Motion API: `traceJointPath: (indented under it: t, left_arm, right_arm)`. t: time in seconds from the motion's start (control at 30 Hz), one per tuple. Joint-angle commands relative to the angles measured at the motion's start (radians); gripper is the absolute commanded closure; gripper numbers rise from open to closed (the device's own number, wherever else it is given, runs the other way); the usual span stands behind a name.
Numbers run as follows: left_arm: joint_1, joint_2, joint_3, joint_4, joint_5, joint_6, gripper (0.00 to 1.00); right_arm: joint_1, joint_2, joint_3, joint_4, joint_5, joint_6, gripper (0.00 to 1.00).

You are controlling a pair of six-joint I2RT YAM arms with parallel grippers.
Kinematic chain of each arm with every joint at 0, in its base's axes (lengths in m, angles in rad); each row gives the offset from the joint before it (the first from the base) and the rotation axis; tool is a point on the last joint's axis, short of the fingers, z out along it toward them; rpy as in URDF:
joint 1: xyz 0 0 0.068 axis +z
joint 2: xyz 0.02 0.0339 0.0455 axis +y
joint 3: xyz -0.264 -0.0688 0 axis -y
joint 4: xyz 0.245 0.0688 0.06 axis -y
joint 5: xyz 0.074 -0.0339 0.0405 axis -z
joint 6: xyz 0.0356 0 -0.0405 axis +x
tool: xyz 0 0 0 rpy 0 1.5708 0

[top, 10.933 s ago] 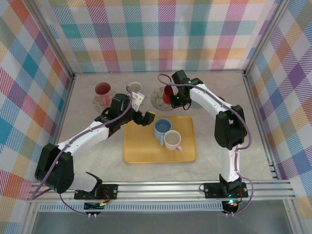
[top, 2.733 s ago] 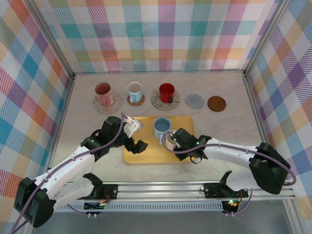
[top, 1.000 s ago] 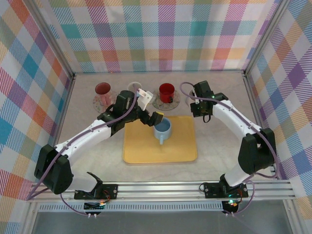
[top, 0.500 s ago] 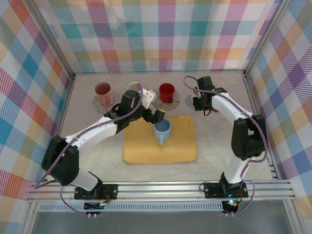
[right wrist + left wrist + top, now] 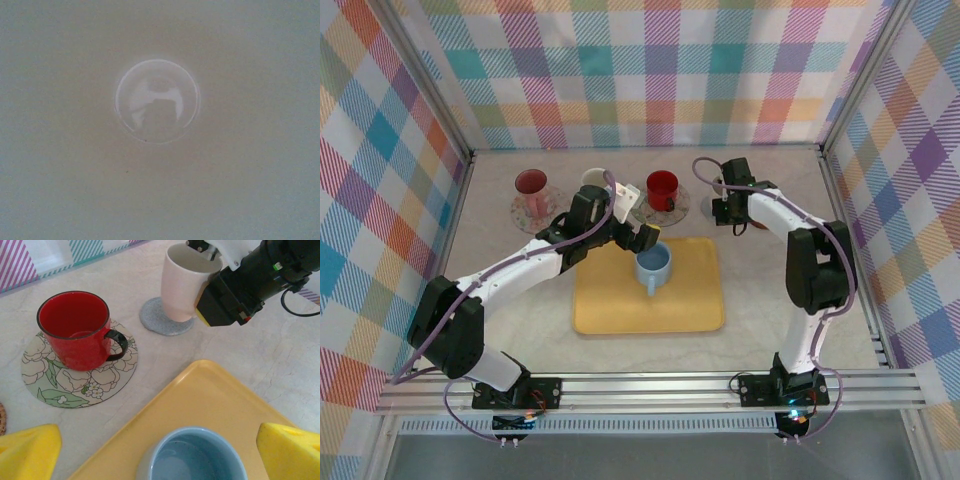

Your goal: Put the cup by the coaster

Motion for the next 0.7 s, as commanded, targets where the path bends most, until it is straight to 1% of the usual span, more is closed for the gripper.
traceJointPath:
  t: [0.0, 0.43, 0.67]
  left_arm:
    - [-0.015, -0.029, -0.007, 0.028, -0.013, 0.011, 0.0]
    - [-0.02, -0.023, -0.007, 0.02, -0.001, 0.034, 0.0]
    - [-0.023, -0.019, 0.004, -0.001, -0.003, 0.052, 0.0]
  right_arm:
    - [-0.006, 0.006, 0.04, 0.091, -0.001, -0.001, 1.0]
    - [-0.007, 0.045, 0.03, 0.151, 0.038, -0.023, 1.0]
    - [-0.007, 0.054, 0.018, 0.151, 0.061, -0.019, 1.0]
